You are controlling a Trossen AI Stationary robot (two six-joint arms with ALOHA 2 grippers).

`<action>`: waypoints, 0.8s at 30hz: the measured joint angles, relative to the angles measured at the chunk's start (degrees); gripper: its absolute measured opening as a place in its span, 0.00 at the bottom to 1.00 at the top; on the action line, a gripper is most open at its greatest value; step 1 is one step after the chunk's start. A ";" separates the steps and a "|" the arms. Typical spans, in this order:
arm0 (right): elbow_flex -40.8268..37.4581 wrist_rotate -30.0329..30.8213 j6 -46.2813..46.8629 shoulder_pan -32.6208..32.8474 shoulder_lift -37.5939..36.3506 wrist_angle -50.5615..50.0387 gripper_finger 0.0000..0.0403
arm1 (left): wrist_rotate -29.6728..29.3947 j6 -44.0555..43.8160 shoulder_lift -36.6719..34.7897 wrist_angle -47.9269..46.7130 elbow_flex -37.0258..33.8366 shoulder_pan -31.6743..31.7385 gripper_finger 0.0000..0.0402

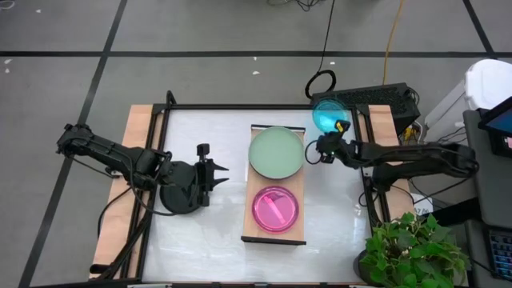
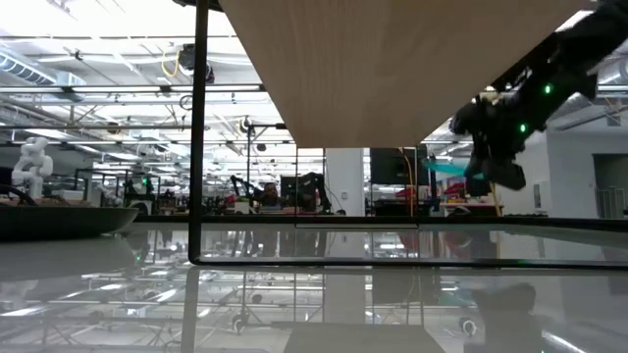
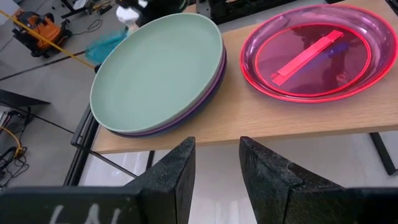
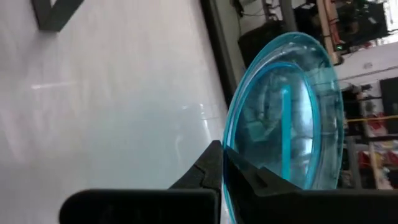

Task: Place and stack plates onto a shelf
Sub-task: Stack the blue transparent plate on top of the pink transparent plate on the shelf

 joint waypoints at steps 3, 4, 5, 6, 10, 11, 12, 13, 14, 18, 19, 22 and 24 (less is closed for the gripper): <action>4.12 3.21 2.67 3.23 -0.80 -7.05 0.00 | 0.00 -0.01 0.00 0.01 -0.01 0.00 0.33; 5.72 4.21 3.56 4.35 -0.88 -8.94 0.00 | 0.00 -0.01 0.00 -0.01 0.00 0.00 0.33; 7.31 4.71 4.44 5.45 -0.87 -10.50 0.00 | 0.00 -0.01 0.00 -0.01 0.00 0.00 0.33; 8.91 5.57 5.21 6.51 -0.85 -12.38 0.00 | 0.00 -0.03 0.00 -0.01 0.00 0.00 0.33; 15.62 8.45 8.06 10.37 -0.80 -18.19 0.00 | 0.00 -0.08 0.00 -0.13 0.01 0.00 0.33; 17.26 8.77 8.51 11.24 -0.80 -19.45 0.00 | 0.00 -0.08 0.00 -0.17 -0.01 0.00 0.33; 18.96 9.11 8.82 12.20 -0.80 -20.65 0.00 | 0.00 -0.10 0.00 -0.19 0.01 0.00 0.33; 20.63 9.90 9.04 13.28 -0.66 -21.93 0.00 | 0.00 -0.12 0.00 -0.38 -0.01 0.00 0.33; 22.44 10.78 9.24 14.43 -0.15 -23.24 0.00 | 0.00 -0.19 0.00 -0.67 -0.01 0.00 0.33; 30.34 14.85 10.74 19.19 3.25 -28.98 0.00 | 0.00 -1.26 0.00 -1.78 -0.01 0.00 0.33; 32.37 15.29 10.92 20.21 4.30 -29.59 0.00 | 0.00 -1.48 0.00 -1.94 0.00 0.00 0.33; 37.94 16.08 11.50 23.10 8.06 -33.08 0.00 | 0.00 -1.57 0.00 -2.70 0.01 0.00 0.33; 41.40 16.16 12.23 24.68 10.80 -35.64 0.00 | 0.01 -2.12 0.00 -3.07 0.00 0.00 0.33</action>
